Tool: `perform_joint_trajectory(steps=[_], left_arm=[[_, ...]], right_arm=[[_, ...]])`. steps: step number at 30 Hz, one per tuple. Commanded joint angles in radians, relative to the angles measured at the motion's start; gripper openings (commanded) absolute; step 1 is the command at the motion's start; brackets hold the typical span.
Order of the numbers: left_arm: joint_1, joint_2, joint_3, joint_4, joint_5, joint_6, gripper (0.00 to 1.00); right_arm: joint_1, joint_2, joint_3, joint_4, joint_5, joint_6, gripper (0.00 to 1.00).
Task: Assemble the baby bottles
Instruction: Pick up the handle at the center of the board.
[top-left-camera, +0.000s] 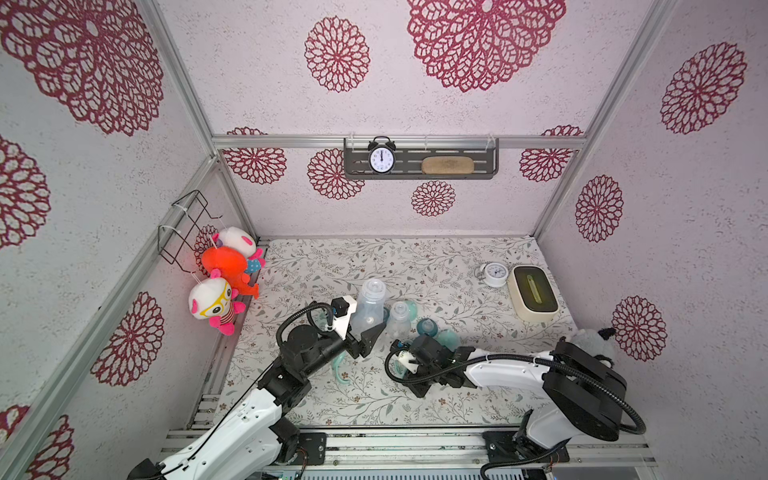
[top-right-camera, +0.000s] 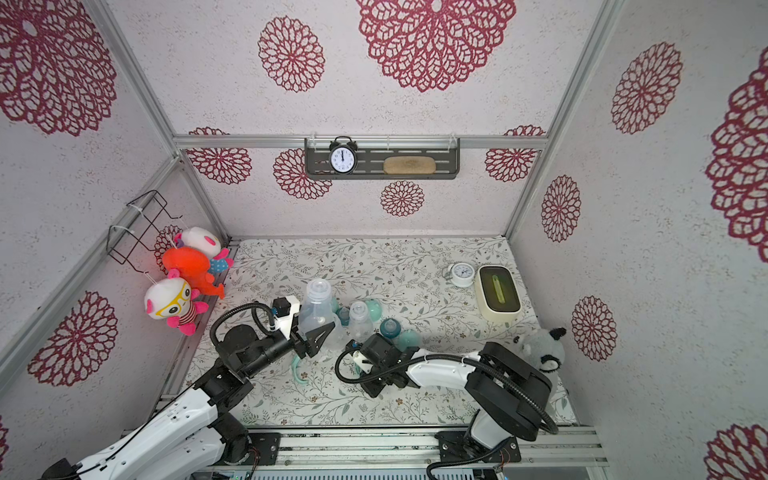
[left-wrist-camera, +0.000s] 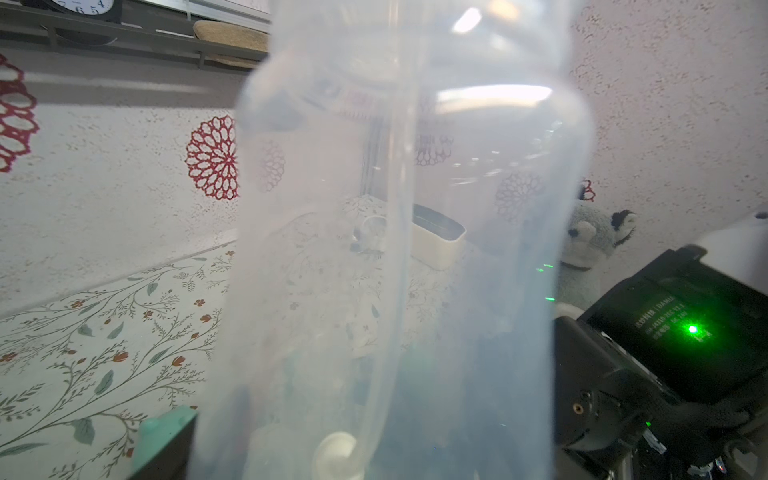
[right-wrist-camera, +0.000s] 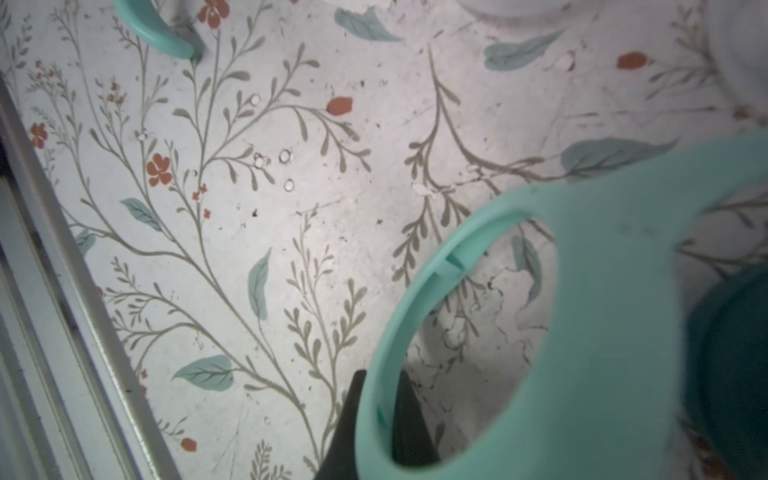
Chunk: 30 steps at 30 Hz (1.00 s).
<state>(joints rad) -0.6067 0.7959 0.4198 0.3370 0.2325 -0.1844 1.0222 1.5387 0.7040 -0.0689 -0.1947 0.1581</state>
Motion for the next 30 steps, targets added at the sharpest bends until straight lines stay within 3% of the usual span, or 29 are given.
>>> perform_joint_trajectory(steps=[1, 17, 30], left_arm=[[0.003, -0.018, 0.003, 0.027, -0.005, 0.002, 0.0], [0.004, 0.015, -0.02, 0.13, -0.093, 0.019, 0.0], [0.004, 0.126, -0.02, 0.322, -0.181, 0.057, 0.0]], right_arm=[[0.004, -0.013, 0.038, -0.001, 0.0, -0.004, 0.0], [-0.052, -0.312, 0.083, -0.071, -0.022, 0.128, 0.0], [-0.123, -0.425, 0.37, -0.127, -0.107, 0.249, 0.0]])
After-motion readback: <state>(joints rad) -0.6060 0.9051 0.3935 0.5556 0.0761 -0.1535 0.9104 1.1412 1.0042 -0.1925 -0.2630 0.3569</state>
